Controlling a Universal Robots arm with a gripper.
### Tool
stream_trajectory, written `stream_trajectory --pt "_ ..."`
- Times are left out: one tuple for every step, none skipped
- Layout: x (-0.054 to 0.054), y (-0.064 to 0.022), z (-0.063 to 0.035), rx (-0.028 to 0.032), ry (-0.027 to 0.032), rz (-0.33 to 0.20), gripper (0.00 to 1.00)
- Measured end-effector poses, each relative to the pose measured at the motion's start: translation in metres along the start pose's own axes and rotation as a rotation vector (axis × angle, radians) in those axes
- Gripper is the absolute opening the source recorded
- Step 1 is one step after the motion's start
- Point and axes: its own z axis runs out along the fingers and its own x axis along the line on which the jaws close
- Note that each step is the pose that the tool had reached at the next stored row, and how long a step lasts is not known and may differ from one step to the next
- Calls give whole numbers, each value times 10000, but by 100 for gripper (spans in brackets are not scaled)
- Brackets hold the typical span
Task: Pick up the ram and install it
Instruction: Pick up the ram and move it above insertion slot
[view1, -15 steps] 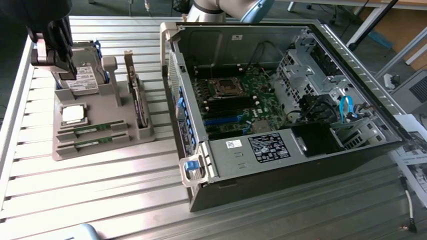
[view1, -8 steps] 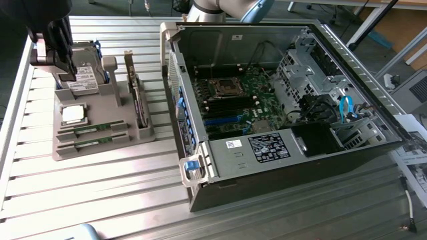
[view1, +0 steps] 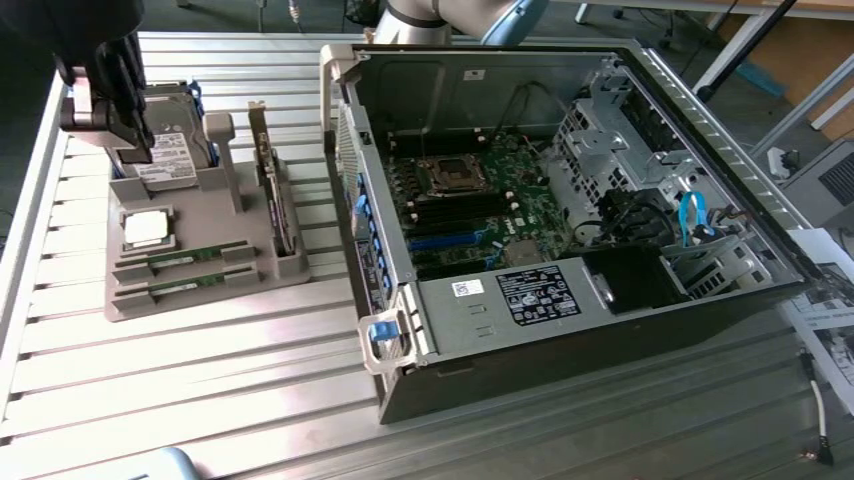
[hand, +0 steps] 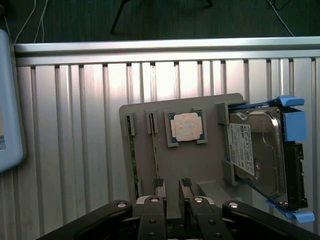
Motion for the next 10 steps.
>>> stream_trajectory --pt "2 0 0 1 0 0 25" --pt "8 0 0 1 0 -1 25" --pt "11 -1 1 1 -1 -1 25" --pt "19 -1 0 0 0 0 25" --pt "26 -1 0 1 -1 0 25" --pt "33 -1 0 1 -1 0 25" --pt "40 -1 -1 1 0 0 25" --pt "47 -2 -1 1 0 0 25" --pt "54 -2 -1 1 -1 0 25" --pt "57 -2 -1 1 -1 0 25"
